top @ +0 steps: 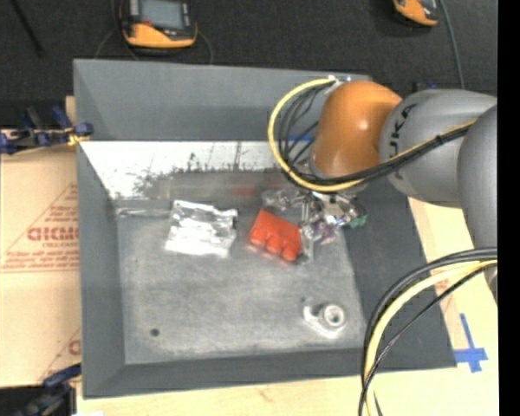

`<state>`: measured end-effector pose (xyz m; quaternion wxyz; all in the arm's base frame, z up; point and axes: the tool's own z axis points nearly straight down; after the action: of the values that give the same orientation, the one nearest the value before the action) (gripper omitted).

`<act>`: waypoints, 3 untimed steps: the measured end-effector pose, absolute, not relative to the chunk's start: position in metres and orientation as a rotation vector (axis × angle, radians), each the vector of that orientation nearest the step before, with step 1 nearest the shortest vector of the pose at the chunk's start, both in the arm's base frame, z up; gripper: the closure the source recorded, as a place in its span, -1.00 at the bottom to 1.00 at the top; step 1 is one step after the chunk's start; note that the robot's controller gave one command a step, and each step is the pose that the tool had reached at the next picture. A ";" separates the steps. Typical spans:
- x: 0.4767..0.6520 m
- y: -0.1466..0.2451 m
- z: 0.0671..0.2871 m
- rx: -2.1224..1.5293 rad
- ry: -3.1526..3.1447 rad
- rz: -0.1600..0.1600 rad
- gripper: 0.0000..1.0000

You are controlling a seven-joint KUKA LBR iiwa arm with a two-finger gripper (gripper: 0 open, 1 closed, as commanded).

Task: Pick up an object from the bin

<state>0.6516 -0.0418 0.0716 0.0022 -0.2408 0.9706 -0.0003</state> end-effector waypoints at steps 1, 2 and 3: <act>0.652 -0.043 0.073 -0.750 3.044 -0.001 1.00; 0.652 -0.043 0.072 -0.749 3.045 0.000 -1.00; 0.636 -0.012 0.071 -0.641 3.071 0.002 -1.00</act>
Offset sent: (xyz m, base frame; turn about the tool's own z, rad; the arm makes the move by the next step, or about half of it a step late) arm 0.0000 0.0000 0.0000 0.0000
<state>0.6359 -0.0118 0.0714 0.0021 -0.2043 0.9789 0.0007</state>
